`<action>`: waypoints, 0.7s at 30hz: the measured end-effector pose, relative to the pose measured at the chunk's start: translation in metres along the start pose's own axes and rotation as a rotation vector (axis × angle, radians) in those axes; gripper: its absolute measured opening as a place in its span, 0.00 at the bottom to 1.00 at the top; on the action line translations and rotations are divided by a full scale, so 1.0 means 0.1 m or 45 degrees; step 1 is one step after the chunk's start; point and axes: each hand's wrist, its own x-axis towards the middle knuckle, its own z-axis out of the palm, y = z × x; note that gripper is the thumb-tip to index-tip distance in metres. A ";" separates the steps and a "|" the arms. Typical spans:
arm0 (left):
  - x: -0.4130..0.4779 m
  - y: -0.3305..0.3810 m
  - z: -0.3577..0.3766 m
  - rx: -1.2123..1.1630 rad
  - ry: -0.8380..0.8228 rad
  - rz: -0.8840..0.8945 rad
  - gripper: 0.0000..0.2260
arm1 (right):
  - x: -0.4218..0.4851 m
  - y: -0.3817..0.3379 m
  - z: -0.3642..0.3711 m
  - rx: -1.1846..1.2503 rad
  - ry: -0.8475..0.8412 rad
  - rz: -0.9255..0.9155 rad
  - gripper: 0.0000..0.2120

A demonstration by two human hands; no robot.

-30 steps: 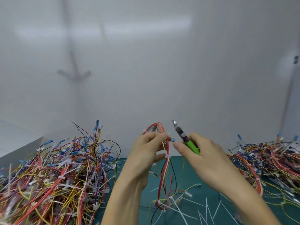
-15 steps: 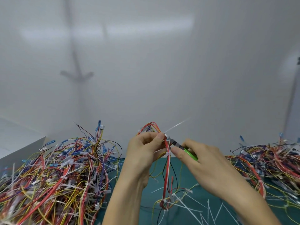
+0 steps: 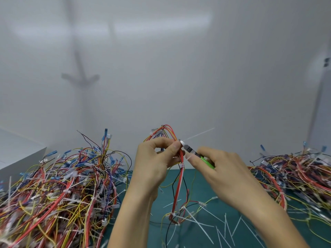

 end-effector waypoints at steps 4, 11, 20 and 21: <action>-0.01 0.05 -0.03 0.038 -0.004 0.071 0.05 | 0.00 -0.04 -0.01 0.047 -0.032 -0.013 0.21; -0.04 0.11 -0.04 0.069 -0.005 0.130 0.04 | -0.02 -0.06 -0.01 0.037 -0.025 -0.042 0.27; -0.07 0.17 -0.01 0.034 -0.013 0.137 0.09 | -0.02 -0.09 -0.01 0.117 -0.031 -0.029 0.25; -0.07 0.17 -0.01 0.044 -0.009 0.141 0.09 | -0.02 -0.09 0.00 0.128 -0.036 -0.026 0.25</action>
